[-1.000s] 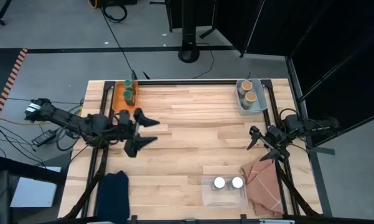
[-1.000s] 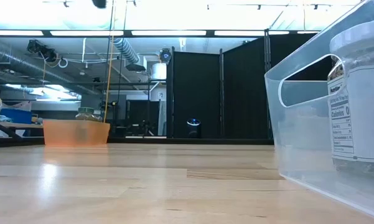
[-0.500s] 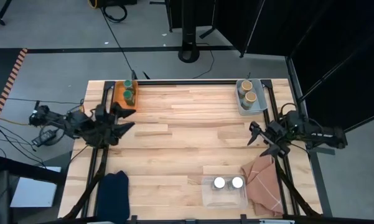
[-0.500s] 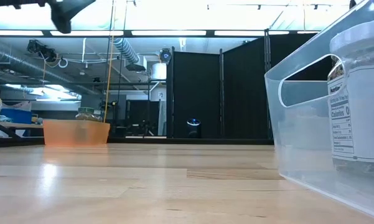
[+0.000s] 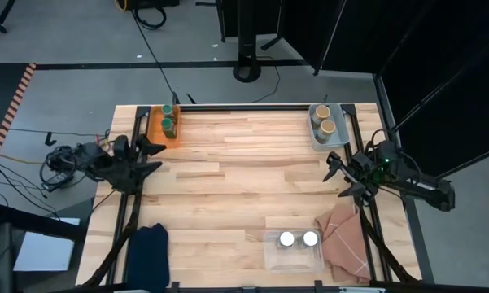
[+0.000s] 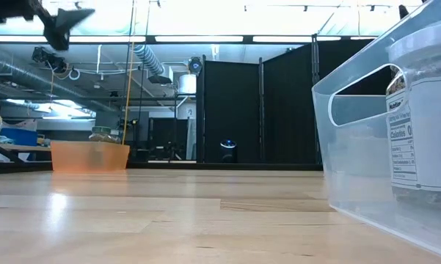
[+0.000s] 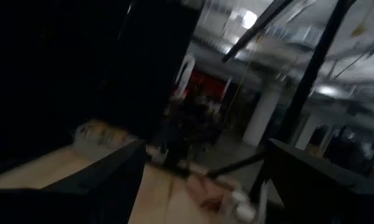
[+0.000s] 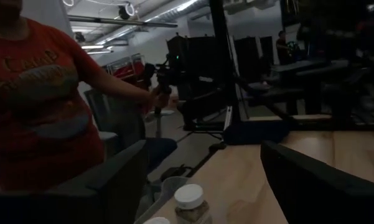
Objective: Sort spices by type
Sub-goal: Return to Home Position
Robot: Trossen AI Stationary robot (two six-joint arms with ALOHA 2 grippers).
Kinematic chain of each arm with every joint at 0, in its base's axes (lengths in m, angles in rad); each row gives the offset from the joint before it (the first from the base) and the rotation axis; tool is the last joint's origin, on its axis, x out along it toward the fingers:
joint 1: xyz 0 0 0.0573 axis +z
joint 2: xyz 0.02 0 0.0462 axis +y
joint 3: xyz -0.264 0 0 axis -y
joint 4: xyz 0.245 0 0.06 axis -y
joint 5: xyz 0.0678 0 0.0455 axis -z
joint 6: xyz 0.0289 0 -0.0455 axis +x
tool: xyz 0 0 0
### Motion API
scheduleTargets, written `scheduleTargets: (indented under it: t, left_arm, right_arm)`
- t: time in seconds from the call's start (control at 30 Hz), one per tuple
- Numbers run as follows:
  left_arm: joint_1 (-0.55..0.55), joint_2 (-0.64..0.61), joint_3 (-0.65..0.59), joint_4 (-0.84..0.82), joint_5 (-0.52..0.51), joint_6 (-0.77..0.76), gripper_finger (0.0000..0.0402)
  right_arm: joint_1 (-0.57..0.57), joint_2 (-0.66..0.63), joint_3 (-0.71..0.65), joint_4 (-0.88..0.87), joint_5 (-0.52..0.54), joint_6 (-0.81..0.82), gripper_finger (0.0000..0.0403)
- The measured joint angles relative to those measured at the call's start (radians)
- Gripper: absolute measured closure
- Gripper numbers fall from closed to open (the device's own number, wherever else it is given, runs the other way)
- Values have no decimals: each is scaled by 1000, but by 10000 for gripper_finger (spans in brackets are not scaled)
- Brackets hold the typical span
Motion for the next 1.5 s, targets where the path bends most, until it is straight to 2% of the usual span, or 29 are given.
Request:
scheduleTargets:
  t: [0.13, 0.3, 0.47, 0.73, 1.07, 1.1, 1.17, 1.3, 1.4, 1.5]
  left_arm:
    - [0, 2, -85, 45, -4, -20, 69]
    - [1, 2, -224, 175, 15, -31, 69]
    - [1, 2, -322, 253, 18, -82, 69]
    - [1, 2, -321, 195, 16, -96, 69]
    - [1, 2, -321, 219, 15, -129, 69]
    - [1, 2, -321, 234, 17, -117, 69]
    - [1, 3, -321, 278, 33, 19, 69]
    - [1, 2, -322, 327, 155, 270, 69]
    - [1, 2, -322, 343, 211, 327, 69]
    - [2, 2, -322, 310, 285, 333, 69]
  right_arm:
    - [-42, 0, -16, 45, -17, 17, 86]
    - [-63, 0, -105, 234, -41, 128, 82]
    - [-76, 0, -115, 261, -57, 149, 84]
    - [-115, 0, -115, 195, -55, 83, 81]
    - [-113, 2, -115, 203, -33, 118, 85]
    - [-113, 2, -115, 205, -28, 99, 84]
    - [-113, 2, -115, 222, -43, 38, 83]
    - [-113, 2, -115, 278, -178, 43, 80]
    - [-113, 2, -114, 287, -273, 70, 81]
    - [-113, 2, -114, 277, -312, 37, 83]
